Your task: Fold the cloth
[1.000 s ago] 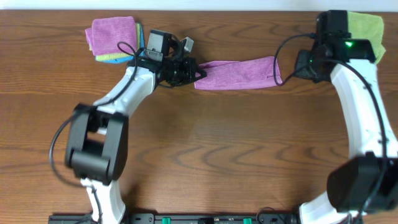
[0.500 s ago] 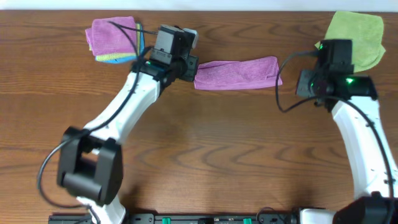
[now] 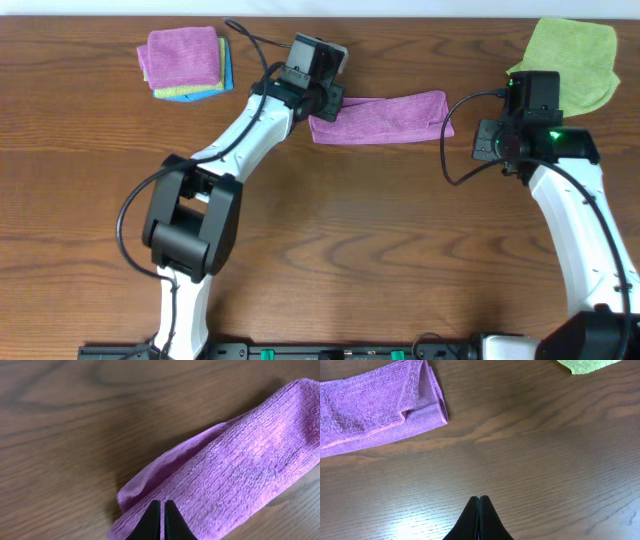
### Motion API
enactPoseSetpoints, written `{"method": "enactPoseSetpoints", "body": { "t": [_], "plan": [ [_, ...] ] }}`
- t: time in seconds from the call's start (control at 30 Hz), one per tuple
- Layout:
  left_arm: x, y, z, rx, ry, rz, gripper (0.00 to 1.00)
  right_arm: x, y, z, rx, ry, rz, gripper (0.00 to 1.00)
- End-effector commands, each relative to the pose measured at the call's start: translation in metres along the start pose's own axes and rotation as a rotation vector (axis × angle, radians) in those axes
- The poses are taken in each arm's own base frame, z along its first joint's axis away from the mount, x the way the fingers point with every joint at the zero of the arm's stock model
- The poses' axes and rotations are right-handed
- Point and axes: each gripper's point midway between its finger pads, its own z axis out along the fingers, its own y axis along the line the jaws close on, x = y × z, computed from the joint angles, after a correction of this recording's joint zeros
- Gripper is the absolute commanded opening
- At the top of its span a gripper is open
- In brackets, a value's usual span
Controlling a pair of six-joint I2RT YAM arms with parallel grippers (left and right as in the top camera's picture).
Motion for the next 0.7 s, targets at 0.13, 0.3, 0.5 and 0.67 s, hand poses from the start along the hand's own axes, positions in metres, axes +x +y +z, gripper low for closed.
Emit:
{"method": "enactPoseSetpoints", "body": {
  "t": [0.13, 0.3, 0.5, 0.67],
  "plan": [
    [0.015, -0.01, 0.017, 0.077, 0.057, 0.006, 0.06, -0.002, -0.001, -0.006, 0.006, -0.019, -0.016, 0.01],
    [0.03, -0.018, 0.018, 0.095, 0.115, 0.006, 0.06, -0.003, -0.001, -0.006, 0.005, -0.023, -0.015, 0.01],
    [0.045, -0.019, 0.039, 0.099, 0.144, 0.014, 0.06, -0.003, -0.001, -0.006, 0.005, -0.022, -0.011, 0.01],
    [0.048, -0.016, 0.051, 0.098, 0.135, 0.014, 0.06, -0.002, -0.001, -0.006, 0.006, -0.018, -0.012, 0.02]
  ]
}}
